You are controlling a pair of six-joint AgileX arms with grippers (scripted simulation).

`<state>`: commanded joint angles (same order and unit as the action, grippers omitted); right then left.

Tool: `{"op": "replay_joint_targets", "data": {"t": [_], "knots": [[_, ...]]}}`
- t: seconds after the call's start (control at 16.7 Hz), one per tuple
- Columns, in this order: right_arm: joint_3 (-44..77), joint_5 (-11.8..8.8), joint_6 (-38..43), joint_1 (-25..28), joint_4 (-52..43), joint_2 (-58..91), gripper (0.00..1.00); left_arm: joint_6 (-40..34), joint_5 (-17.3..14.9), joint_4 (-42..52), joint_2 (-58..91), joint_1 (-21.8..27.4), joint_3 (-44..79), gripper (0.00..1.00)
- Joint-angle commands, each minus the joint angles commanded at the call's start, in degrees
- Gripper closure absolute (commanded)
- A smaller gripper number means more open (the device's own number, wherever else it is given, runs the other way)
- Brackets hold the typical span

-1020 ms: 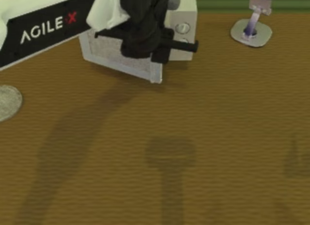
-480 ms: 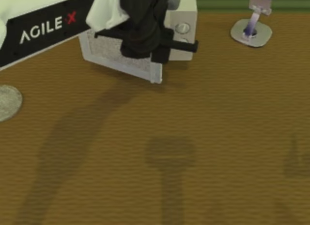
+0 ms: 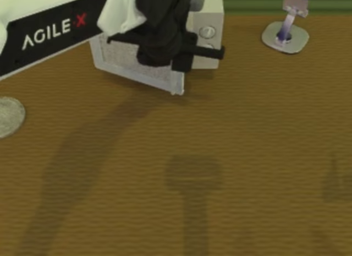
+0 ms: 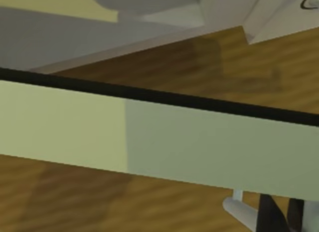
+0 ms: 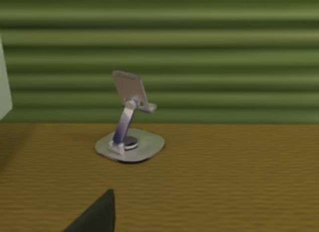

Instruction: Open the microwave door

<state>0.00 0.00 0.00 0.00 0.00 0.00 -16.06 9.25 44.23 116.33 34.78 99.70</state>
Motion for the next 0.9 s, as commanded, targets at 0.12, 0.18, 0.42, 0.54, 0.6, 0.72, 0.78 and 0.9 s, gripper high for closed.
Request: {"op": "replay_joint_targets", "data": {"t": [0.12,0.18,0.42,0.54,0.6,0.72,0.78,0.9], "knots": [[0.0,0.0,0.0,0.0,0.0,0.0,0.0,0.0,0.0,0.0,0.0,0.0,0.0,1.0],[0.0,0.0,0.0,0.0,0.0,0.0,0.0,0.0,0.0,0.0,0.0,0.0,0.0,1.0],[0.0,0.0,0.0,0.0,0.0,0.0,0.0,-0.2,-0.4,0.0,0.2,0.4,-0.1,1.0],[0.0,0.0,0.0,0.0,0.0,0.0,0.0,0.6,-0.7,-0.4,-0.4,0.2,-1.0,1.0],[0.0,0.0,0.0,0.0,0.0,0.0,0.0,1.6,-1.2,-0.8,-1.2,-0.1,-2.1,1.0],[0.0,0.0,0.0,0.0,0.0,0.0,0.0,4.1,-2.4,-1.9,-3.1,-0.8,-4.7,1.0],[0.0,0.0,0.0,0.0,0.0,0.0,0.0,5.3,-3.0,-2.4,-4.0,-1.1,-5.9,1.0],[0.0,0.0,0.0,0.0,0.0,0.0,0.0,6.7,-3.7,-3.1,-5.1,-1.4,-7.3,1.0]]}}
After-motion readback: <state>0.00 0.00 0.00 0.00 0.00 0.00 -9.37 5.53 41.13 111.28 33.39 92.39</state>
